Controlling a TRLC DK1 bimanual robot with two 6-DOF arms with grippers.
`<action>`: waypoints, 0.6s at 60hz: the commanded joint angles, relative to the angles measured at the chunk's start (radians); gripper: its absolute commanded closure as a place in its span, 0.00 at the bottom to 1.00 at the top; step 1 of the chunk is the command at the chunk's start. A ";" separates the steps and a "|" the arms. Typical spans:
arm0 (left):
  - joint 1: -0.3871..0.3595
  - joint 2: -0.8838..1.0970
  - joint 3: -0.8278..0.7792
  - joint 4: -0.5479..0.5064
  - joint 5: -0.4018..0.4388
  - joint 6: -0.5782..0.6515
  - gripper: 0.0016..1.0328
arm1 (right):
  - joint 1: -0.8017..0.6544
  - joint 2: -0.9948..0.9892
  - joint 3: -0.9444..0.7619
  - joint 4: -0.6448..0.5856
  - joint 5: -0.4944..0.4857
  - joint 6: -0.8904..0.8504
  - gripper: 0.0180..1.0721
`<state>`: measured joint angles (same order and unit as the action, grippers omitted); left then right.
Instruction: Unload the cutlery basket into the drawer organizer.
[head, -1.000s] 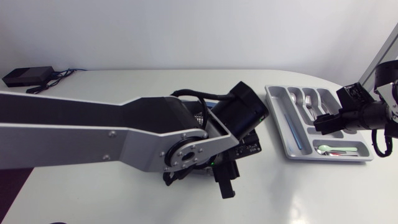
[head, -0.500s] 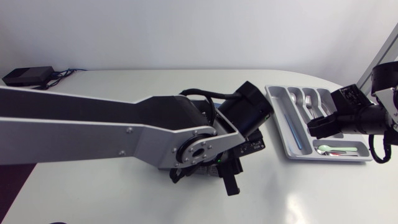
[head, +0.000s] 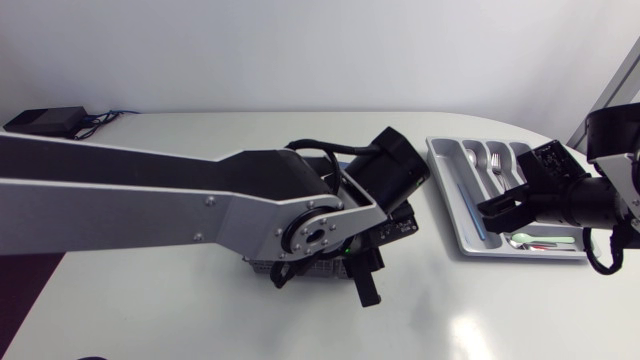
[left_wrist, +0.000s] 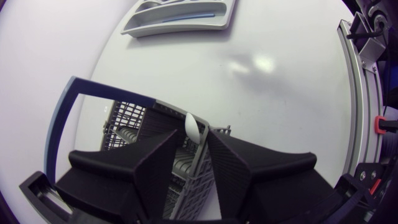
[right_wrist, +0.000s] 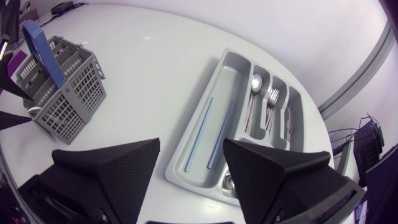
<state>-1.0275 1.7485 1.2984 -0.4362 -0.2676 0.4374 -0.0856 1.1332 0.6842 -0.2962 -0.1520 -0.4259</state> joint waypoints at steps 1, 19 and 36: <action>0.009 0.000 0.035 -0.001 -0.010 -0.026 0.65 | 0.010 -0.010 -0.032 -0.012 0.009 0.019 0.29; 0.009 -0.004 0.045 0.022 -0.010 -0.042 0.65 | 0.010 -0.010 -0.040 -0.006 0.015 0.018 0.29; 0.006 0.025 0.039 0.048 -0.036 -0.040 0.68 | 0.010 -0.010 -0.045 0.003 0.015 0.016 0.29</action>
<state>-1.0275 1.7489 1.3140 -0.3946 -0.2852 0.4175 -0.0799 1.1313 0.6674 -0.2951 -0.1448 -0.4259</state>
